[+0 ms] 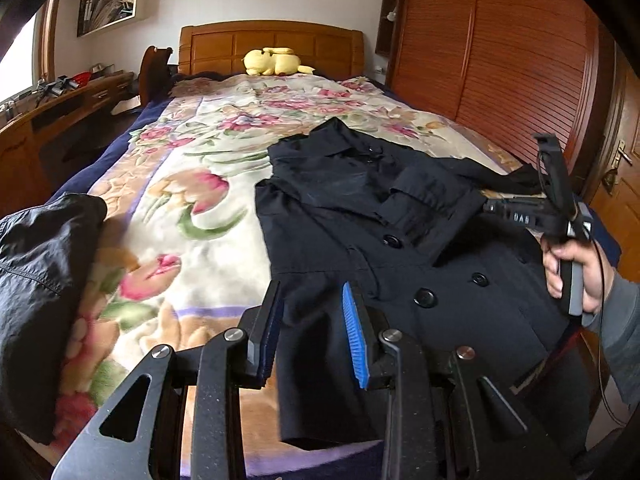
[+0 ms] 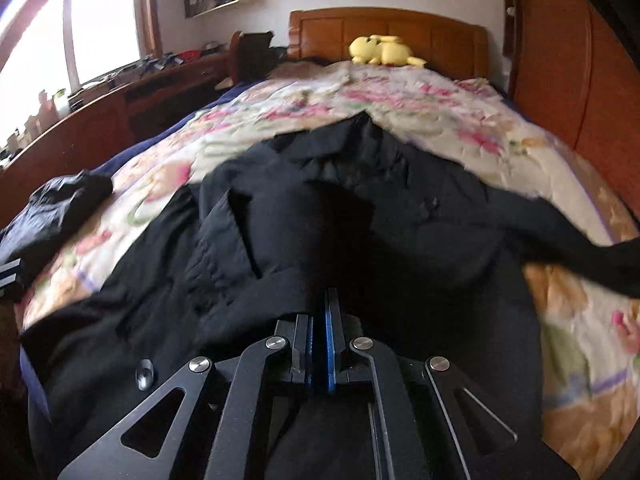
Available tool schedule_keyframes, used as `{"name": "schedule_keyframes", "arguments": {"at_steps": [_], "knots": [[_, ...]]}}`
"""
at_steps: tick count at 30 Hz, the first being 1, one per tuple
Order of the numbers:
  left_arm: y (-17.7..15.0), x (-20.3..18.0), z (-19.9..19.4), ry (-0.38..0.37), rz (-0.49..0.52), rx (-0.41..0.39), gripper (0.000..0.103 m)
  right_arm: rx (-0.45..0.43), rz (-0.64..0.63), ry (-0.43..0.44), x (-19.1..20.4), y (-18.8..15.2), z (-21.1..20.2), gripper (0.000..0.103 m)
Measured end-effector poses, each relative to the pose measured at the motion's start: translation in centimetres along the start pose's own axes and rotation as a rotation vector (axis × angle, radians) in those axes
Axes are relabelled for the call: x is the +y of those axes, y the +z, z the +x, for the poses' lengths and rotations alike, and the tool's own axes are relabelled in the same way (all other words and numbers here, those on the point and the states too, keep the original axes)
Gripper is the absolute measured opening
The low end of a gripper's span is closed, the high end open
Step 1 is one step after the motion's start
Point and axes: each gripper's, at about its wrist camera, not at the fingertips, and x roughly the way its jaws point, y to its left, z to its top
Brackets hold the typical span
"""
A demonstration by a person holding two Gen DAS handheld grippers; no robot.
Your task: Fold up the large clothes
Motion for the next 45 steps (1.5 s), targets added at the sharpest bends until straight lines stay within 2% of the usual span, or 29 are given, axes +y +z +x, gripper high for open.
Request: {"name": "schedule_keyframes", "arguments": {"at_steps": [4, 7, 11, 15, 20, 26, 30, 34, 42, 43, 45], "knots": [[0.0, -0.9, 0.1, -0.001, 0.014, 0.015, 0.031, 0.047, -0.018, 0.011, -0.9, -0.4, -0.5, 0.005], [0.1, -1.3, 0.2, -0.005, 0.013, 0.012, 0.031, 0.033, -0.032, -0.008, -0.6, -0.5, -1.7, 0.01], [0.2, -1.9, 0.4, -0.015, 0.016, 0.012, 0.031, 0.015, -0.067, -0.046, 0.3, -1.1, -3.5, 0.037], [-0.2, -2.2, 1.1, -0.02, 0.019, 0.026, 0.031, 0.008, -0.057, -0.007, 1.0, -1.8, -4.7, 0.045], [-0.7, -2.4, 1.6, -0.025, 0.011, 0.036, 0.031, -0.011, -0.096, 0.084, 2.6, -1.3, -4.5, 0.045], [-1.2, -2.4, 2.0, -0.022, 0.007, 0.05, 0.031, 0.061, -0.165, 0.133, 4.2, -0.6, -1.2, 0.045], [-1.5, -2.2, 2.0, -0.02, 0.004, 0.052, 0.031, 0.151, -0.184, 0.17, 4.5, -0.6, 1.3, 0.045], [-1.8, -2.1, 2.1, -0.018, -0.001, 0.057, 0.031, 0.205, -0.213, 0.148, 4.5, -1.2, 2.9, 0.045], [-2.0, -2.2, 2.6, -0.012, -0.013, 0.073, 0.031, 0.207, -0.231, 0.128, 3.5, -2.0, 3.5, 0.044], [-1.9, -2.3, 2.6, -0.012, -0.013, 0.074, 0.031, 0.205, -0.233, 0.124, 3.8, -1.9, 3.5, 0.043], [-1.8, -2.4, 2.6, -0.013, -0.011, 0.072, 0.031, 0.193, -0.226, 0.097, 4.5, -1.5, 3.5, 0.025]]}}
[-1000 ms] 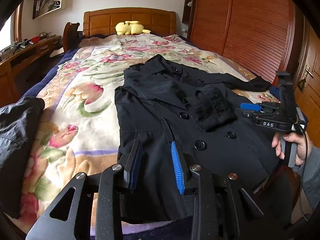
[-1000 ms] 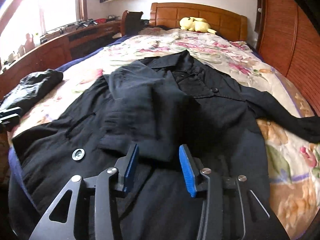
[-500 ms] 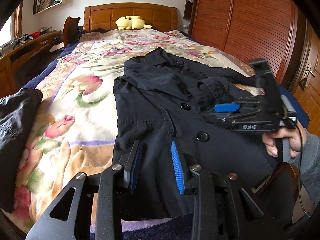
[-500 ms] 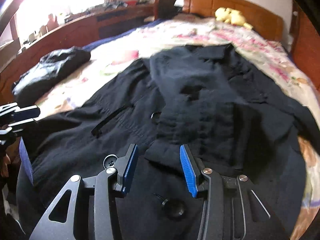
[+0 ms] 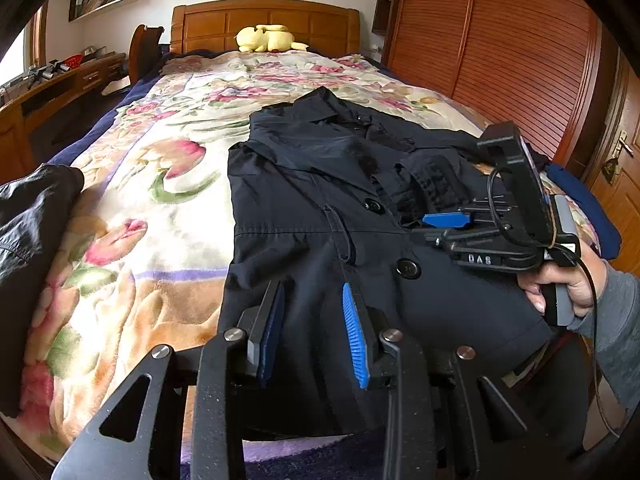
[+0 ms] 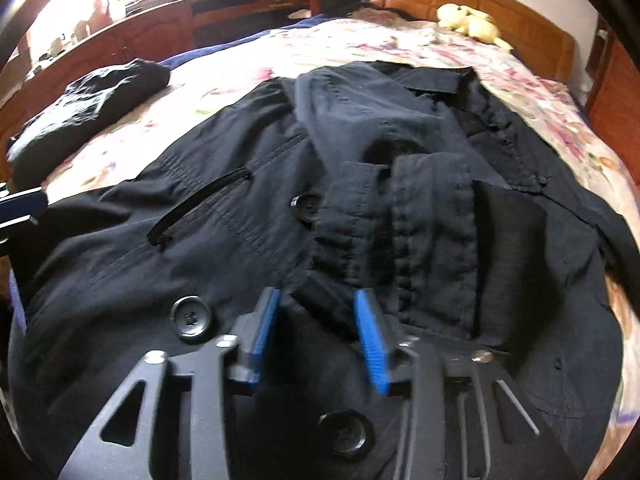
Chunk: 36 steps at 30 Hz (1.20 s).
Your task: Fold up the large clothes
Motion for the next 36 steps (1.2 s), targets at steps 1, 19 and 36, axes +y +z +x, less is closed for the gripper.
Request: {"name": "schedule_keyframes", "arguments": {"at_steps": [1, 19, 36], "knots": [[0.1, 0.0, -0.1, 0.0, 0.001, -0.001, 0.031, -0.009, 0.012, -0.001, -0.2, 0.0, -0.1, 0.022], [0.9, -2.5, 0.7, -0.03, 0.016, -0.025, 0.031, -0.331, 0.312, -0.027, -5.2, -5.8, -13.6, 0.008], [1.7, -4.5, 0.4, -0.043, 0.014, -0.066, 0.031, -0.241, 0.378, -0.111, -6.2, -12.7, -16.2, 0.008]]}}
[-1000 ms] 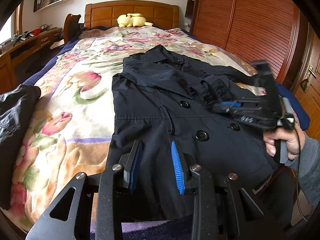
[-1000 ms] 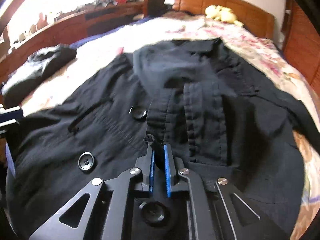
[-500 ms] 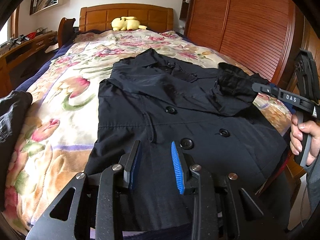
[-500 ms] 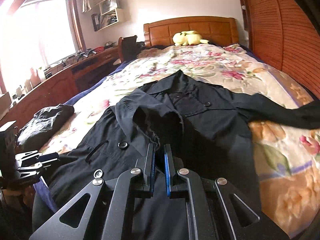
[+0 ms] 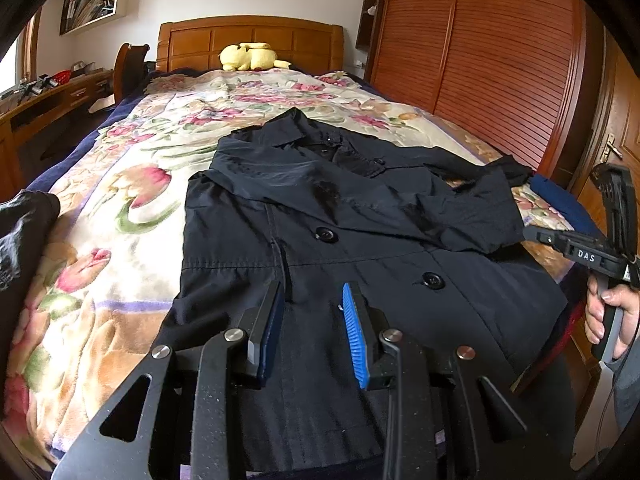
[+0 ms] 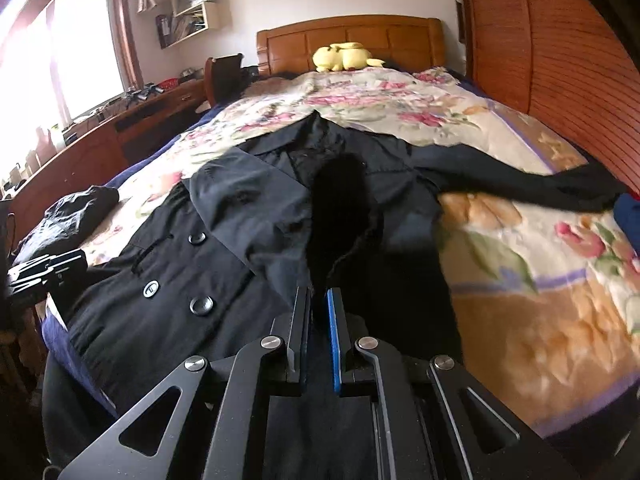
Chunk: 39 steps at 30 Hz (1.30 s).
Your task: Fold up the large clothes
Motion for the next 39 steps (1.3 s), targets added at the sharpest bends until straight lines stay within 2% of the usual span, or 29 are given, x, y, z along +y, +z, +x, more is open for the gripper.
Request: {"name": "schedule_keyframes", "arguments": {"at_steps": [7, 13, 16, 17, 18, 21, 30, 34, 39], "knots": [[0.6, -1.5, 0.9, -0.015, 0.028, 0.009, 0.031, -0.004, 0.023, 0.004, -1.8, -0.3, -2.5, 0.008], [1.6, -3.2, 2.0, -0.012, 0.064, 0.02, 0.031, -0.022, 0.001, -0.007, -2.4, -0.6, -2.7, 0.01], [2.1, -3.9, 2.7, -0.014, 0.08, 0.027, 0.031, -0.033, 0.002, -0.012, -3.2, -0.6, -2.5, 0.028], [2.2, -4.1, 2.9, -0.018, 0.086, 0.028, 0.031, -0.037, 0.002, -0.016, -3.5, -0.5, -2.5, 0.039], [2.3, -4.3, 3.1, -0.021, 0.09, 0.029, 0.031, -0.041, -0.003, -0.022, -3.9, -0.4, -2.4, 0.045], [2.5, -4.7, 3.7, -0.028, 0.098, 0.036, 0.031, -0.036, -0.014, -0.055, -5.2, 0.1, -2.2, 0.053], [3.7, -5.6, 6.0, -0.042, 0.122, 0.051, 0.031, -0.011, 0.028, -0.171, -12.5, 3.6, 0.4, 0.055], [3.9, -5.6, 6.7, -0.043, 0.124, 0.054, 0.031, 0.027, -0.029, -0.277, -15.2, 5.3, 3.1, 0.055], [4.0, -5.4, 7.4, -0.036, 0.117, 0.067, 0.031, 0.096, -0.032, -0.35, -18.4, 7.4, 7.1, 0.056]]}}
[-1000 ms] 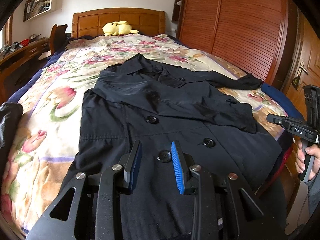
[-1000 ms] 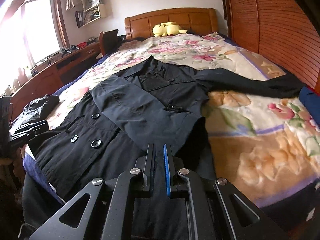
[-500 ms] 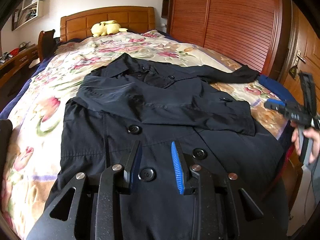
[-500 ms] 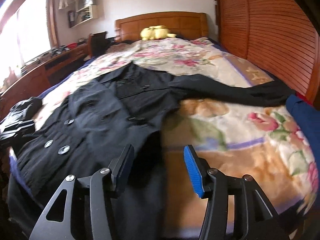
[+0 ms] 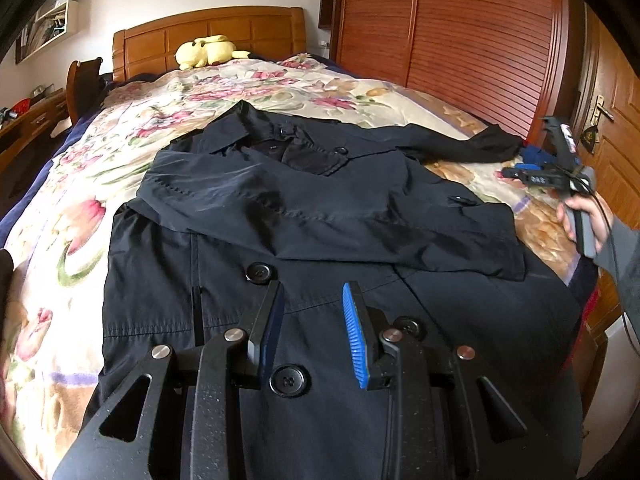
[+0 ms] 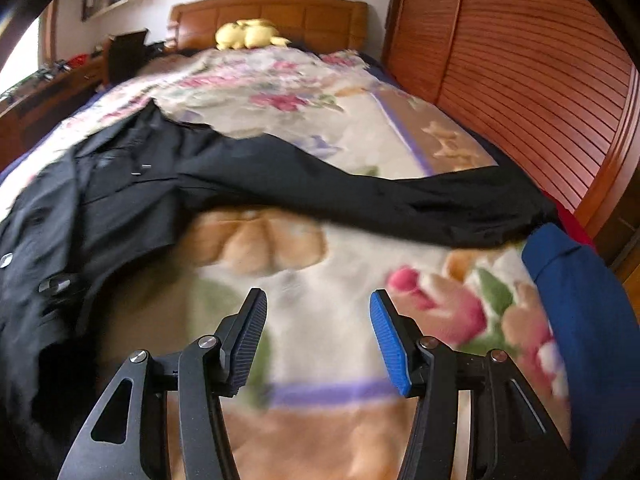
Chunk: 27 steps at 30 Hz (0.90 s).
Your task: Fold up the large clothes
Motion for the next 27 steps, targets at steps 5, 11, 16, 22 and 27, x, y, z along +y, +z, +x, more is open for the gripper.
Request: {"name": "schedule_keyframes", "arguments": {"at_steps": [5, 11, 16, 22, 27], "knots": [[0.2, 0.1, 0.6, 0.006, 0.002, 0.013, 0.031, 0.05, -0.007, -0.047, -1.0, 2.7, 4.1, 0.056], [0.4, 0.4, 1.3, 0.011, 0.009, 0.029, 0.031, 0.127, -0.054, -0.156, -2.5, 4.7, 8.8, 0.056], [-0.2, 0.8, 1.7, 0.022, -0.008, 0.045, 0.031, 0.171, -0.066, -0.269, -3.6, 5.4, 10.9, 0.056], [-1.2, 0.5, 1.3, 0.032, -0.002, 0.053, 0.031, 0.215, -0.145, -0.385, -2.3, 5.6, 12.5, 0.048], [-1.7, 0.7, 0.2, 0.042, -0.002, 0.045, 0.031, 0.172, -0.266, -0.439, 0.3, 6.2, 11.3, 0.004]]}}
